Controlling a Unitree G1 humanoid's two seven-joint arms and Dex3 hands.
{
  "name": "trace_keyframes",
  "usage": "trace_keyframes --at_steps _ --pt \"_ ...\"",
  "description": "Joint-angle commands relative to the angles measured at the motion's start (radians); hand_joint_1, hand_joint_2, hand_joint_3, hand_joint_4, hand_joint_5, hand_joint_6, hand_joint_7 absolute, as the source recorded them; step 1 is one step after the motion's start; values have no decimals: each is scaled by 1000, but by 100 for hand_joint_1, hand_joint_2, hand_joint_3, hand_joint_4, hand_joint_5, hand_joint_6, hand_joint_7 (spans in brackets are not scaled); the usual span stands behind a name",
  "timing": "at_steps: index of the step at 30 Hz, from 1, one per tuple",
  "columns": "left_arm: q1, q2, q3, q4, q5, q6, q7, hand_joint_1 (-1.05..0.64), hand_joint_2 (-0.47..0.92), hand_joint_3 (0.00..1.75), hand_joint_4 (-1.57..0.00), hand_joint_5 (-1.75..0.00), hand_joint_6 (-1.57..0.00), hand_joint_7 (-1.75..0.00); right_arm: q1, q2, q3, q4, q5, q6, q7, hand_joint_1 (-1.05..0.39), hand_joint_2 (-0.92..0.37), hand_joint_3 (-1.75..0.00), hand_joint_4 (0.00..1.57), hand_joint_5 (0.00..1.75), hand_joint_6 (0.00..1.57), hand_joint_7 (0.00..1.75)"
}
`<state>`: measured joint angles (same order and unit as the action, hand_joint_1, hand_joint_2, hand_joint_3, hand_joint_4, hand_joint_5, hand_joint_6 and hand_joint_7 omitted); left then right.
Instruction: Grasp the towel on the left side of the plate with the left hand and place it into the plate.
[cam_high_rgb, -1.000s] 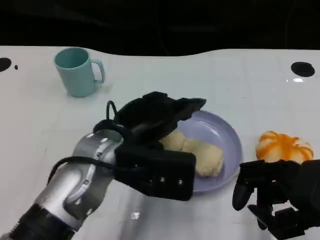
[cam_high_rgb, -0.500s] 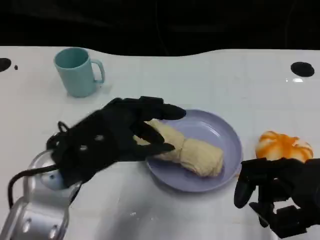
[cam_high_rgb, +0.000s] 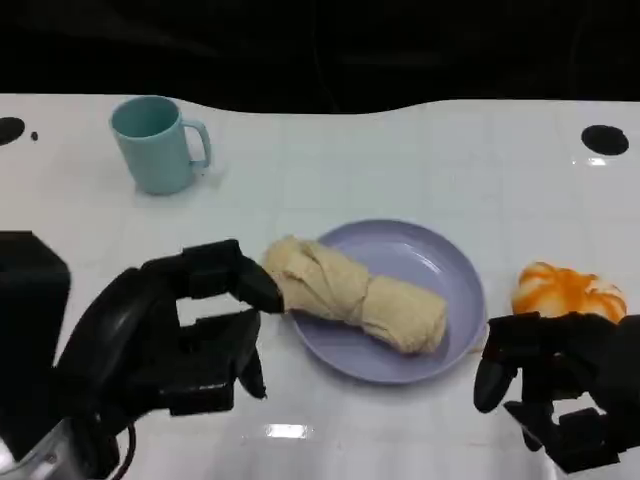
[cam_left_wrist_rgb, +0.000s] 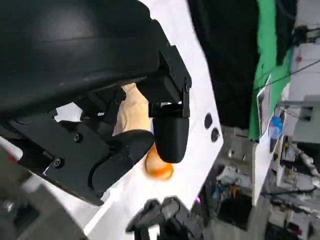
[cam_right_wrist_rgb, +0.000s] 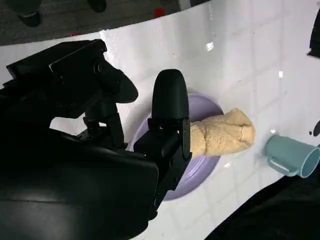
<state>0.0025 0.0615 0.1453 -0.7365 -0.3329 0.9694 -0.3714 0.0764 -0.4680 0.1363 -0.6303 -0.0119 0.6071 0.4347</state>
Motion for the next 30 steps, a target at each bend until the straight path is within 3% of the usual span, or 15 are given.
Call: trace_keyframes --at_steps 1,6,9,13,30 --pt "26 -36 90 -23 -110 155 65 -13 49 142 -88 -175 -73 -173 5 -13 -14 20 5 -38 9 4 -60 -104 70 166 68 145" --pt "-5 -56 146 10 -159 248 137 -10 54 137 -86 -175 -69 -175 14 -13 -22 32 7 -65 14 3 -60 -105 71 167 68 144" --pt "-25 -24 149 68 -171 244 131 -11 63 123 -85 -175 -67 -175 20 -13 -22 36 4 -76 12 4 -60 -105 71 167 68 144" --pt "-45 3 145 122 -182 234 134 -9 55 135 -88 -175 -72 -175 18 -12 -16 31 -6 -64 5 4 -61 -103 70 168 67 145" --pt "-22 78 98 171 -222 130 116 -8 55 138 -85 -175 -70 -175 17 3 -1 46 -13 -75 -9 5 -61 -102 71 167 68 144"
